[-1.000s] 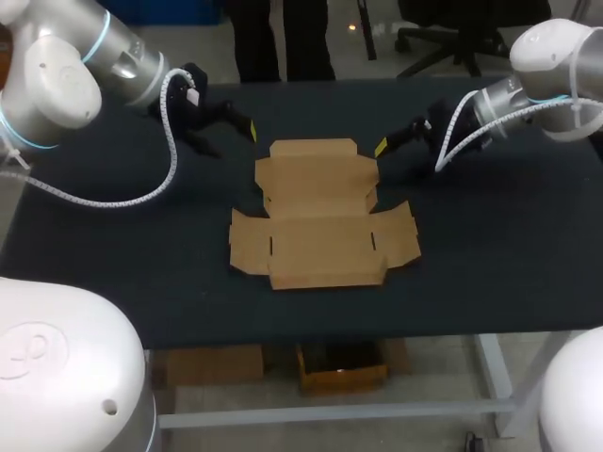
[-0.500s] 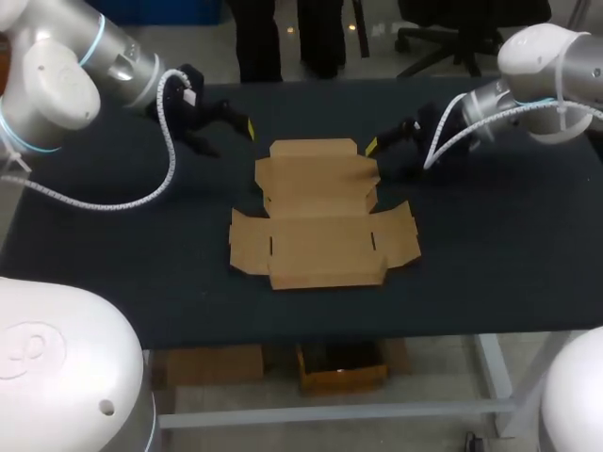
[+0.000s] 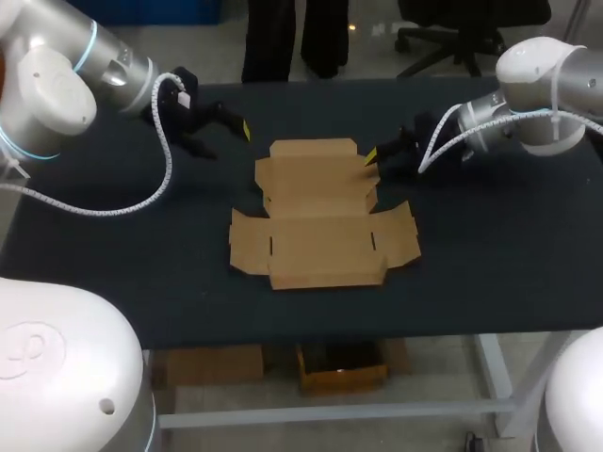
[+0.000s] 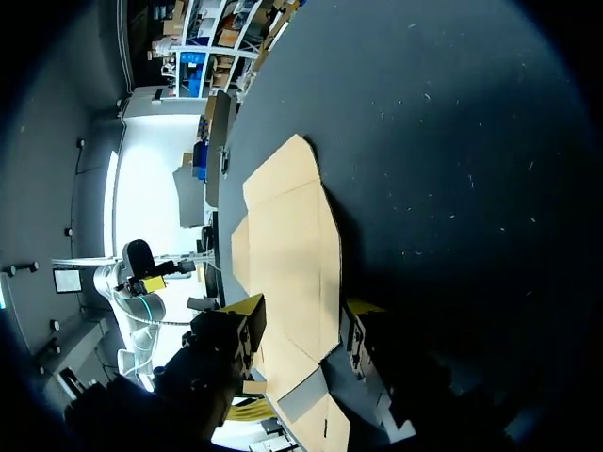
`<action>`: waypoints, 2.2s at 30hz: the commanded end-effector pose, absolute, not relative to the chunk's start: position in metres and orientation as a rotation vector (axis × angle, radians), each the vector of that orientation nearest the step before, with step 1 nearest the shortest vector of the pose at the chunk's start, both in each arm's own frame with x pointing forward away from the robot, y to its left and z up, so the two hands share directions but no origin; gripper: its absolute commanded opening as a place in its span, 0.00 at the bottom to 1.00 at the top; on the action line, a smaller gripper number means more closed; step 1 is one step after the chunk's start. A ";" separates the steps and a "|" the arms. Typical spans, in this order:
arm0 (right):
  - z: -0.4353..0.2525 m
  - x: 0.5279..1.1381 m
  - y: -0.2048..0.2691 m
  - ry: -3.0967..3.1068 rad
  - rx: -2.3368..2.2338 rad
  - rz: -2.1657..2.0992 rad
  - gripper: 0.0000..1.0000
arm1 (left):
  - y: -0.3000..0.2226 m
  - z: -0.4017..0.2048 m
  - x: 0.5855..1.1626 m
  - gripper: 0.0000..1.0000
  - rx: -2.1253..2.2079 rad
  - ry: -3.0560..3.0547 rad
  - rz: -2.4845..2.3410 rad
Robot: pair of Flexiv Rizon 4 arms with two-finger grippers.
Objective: Assemble the packaging by folding the flat box into shape, placing the metal phone stand inside, and closing the box properly
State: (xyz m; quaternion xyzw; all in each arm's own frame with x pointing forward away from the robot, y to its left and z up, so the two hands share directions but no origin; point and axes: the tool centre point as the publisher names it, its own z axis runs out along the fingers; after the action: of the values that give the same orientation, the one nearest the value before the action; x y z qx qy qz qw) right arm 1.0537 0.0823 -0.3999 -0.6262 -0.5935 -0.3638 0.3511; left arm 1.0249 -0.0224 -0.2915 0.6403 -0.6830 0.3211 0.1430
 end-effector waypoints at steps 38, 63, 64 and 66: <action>-0.373 1.059 0.093 -1.489 -1.464 -1.338 0.00 | -0.014 -0.302 1.028 1.00 1.762 -1.959 1.039; -0.348 1.059 0.093 -1.536 -1.358 -1.471 0.00 | -0.014 -0.301 1.030 1.00 1.719 -1.959 1.120; -0.348 1.059 0.093 -1.536 -1.358 -1.471 0.00 | -0.014 -0.301 1.030 1.00 1.719 -1.959 1.120; -0.348 1.059 0.093 -1.536 -1.358 -1.471 0.00 | -0.014 -0.301 1.030 1.00 1.719 -1.959 1.120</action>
State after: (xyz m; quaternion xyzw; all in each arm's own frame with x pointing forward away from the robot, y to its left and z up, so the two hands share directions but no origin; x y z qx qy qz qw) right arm 1.0581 0.0937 -0.3472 -0.5144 -0.5802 -0.5543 0.3025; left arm 1.0295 -0.0140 -0.3009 0.5990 -0.6826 0.3901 0.1518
